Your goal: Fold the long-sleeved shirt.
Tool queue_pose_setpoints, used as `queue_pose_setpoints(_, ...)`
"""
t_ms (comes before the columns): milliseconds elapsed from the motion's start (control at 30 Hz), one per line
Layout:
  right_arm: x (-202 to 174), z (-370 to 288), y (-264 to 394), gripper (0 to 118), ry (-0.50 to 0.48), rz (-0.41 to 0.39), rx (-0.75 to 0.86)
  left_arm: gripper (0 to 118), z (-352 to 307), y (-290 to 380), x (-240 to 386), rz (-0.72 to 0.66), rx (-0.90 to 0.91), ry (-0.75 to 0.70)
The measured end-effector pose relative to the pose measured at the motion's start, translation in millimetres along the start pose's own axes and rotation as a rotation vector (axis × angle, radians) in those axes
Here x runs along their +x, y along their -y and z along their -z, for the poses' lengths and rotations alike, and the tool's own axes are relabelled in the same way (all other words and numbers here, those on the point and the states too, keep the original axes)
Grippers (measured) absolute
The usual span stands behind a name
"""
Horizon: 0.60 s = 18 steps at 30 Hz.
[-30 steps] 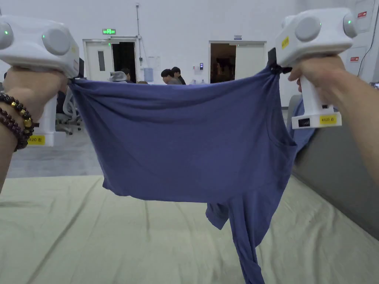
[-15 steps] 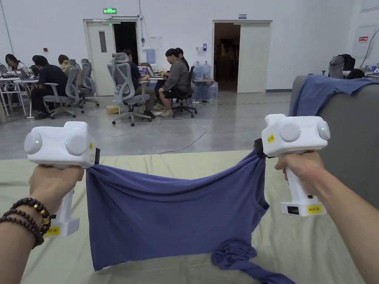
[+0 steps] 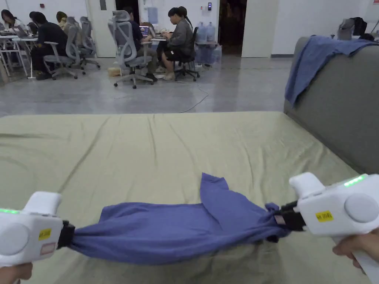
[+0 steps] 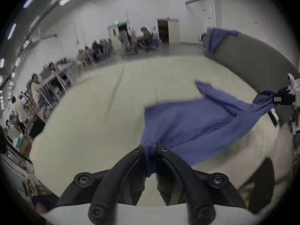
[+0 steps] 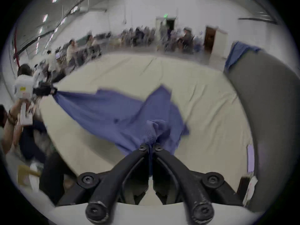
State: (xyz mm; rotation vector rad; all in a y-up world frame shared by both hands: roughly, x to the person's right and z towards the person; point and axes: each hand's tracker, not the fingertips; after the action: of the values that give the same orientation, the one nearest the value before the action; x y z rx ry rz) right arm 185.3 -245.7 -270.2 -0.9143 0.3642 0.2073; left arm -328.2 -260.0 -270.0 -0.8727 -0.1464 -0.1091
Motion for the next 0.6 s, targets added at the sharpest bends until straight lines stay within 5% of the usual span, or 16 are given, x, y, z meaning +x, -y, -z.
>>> queue_pose_setpoints(200, -18.0, 56.4, 93.1, 0, -0.148, -0.078, -0.395, 8, 29.4, 90.4, -1.5, 0.033, -0.3, 0.091)
queue_pose_setpoints(367, -21.5, 87.0, 102.5, 0, -0.113, -0.067, -0.426, 11, 49.5, 96.7, 1.5, 0.02, -0.311, 0.075)
queue_pose_setpoints(400, -21.2, 84.8, 100.5, 8, -0.109, -0.058, -0.414, 28, 46.4, 96.6, 3.0, 0.017, -0.289, 0.073)
queue_pose_setpoints(433, -19.9, 79.1, 97.3, 32, -0.093, -0.045, -0.388, 78, 41.9, 90.8, 1.3, 0.015, -0.24, 0.102)
queue_pose_setpoints(467, -19.3, 69.1, 95.2, 62, -0.091, -0.038, -0.362, 112, 36.9, 85.4, 0.0, 0.016, -0.215, 0.123)
queue_pose_setpoints(500, -18.8, 60.7, 92.5, 91, -0.088, -0.035, -0.345, 118, 32.2, 80.8, 0.0, 0.017, -0.212, 0.112)
queue_pose_setpoints(533, -18.1, 53.3, 89.5, 103, -0.064, -0.044, -0.32, 114, 19.3, 77.3, 1.2, 0.011, -0.179, 0.133)
queue_pose_setpoints(600, -15.1, 32.5, 81.4, 103, -0.029, -0.052, -0.229, 107, 9.7, 62.3, -2.9, 0.014, -0.127, 0.115)
